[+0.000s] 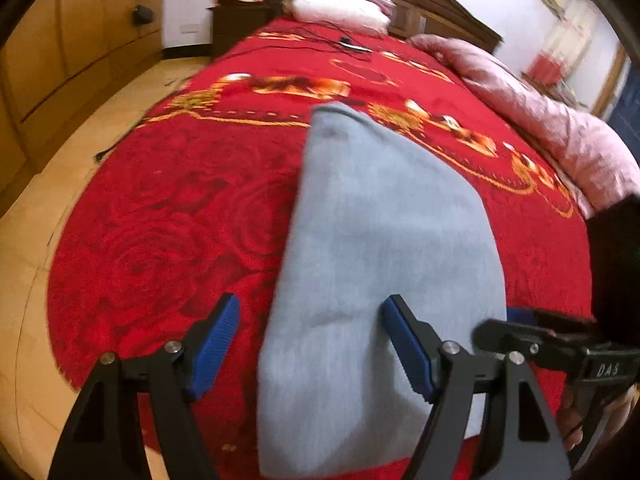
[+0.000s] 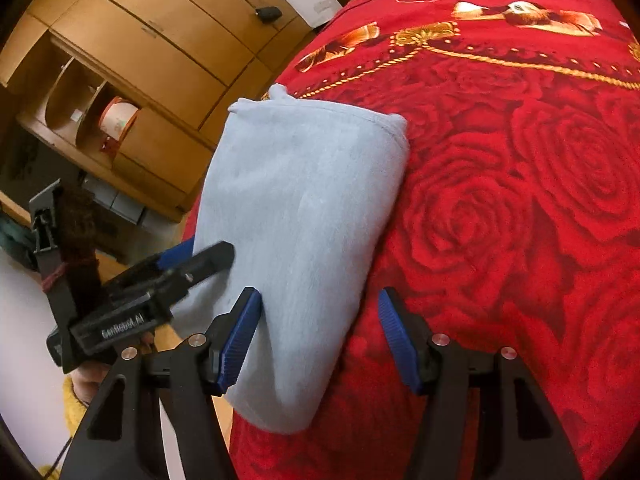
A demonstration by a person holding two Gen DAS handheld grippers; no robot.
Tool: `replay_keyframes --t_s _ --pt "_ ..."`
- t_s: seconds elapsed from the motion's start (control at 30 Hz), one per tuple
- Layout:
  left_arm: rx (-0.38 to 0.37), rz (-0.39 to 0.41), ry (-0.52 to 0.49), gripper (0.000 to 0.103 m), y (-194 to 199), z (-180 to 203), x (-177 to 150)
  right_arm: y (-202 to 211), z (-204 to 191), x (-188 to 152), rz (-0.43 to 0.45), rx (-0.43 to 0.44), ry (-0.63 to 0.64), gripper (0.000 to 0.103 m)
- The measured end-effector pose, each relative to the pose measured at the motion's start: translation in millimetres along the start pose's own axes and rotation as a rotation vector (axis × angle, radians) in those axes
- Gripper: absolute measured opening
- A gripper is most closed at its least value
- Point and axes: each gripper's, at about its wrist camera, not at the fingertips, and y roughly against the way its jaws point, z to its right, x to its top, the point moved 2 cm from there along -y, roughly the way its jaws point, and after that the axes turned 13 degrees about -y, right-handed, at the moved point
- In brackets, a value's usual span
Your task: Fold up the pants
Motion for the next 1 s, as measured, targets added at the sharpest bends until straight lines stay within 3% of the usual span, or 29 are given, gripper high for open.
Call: replay_keyframes --t_s 0.23,0.83,1.0 --pt "-0.096 -0.001 0.009 0.084 -22 -4 1 -9 -1 -2 0.061 0.039 0.06 0.063" --pt "-0.11 0.028 0.018 0.089 -24 -5 -2 -5 0 -14 0.125 0.059 0.099 0.064" --pt "-0.114 0.006 0.02 0.09 -25 -5 -1 -2 -2 -19 0.102 0.015 0.105 0.064"
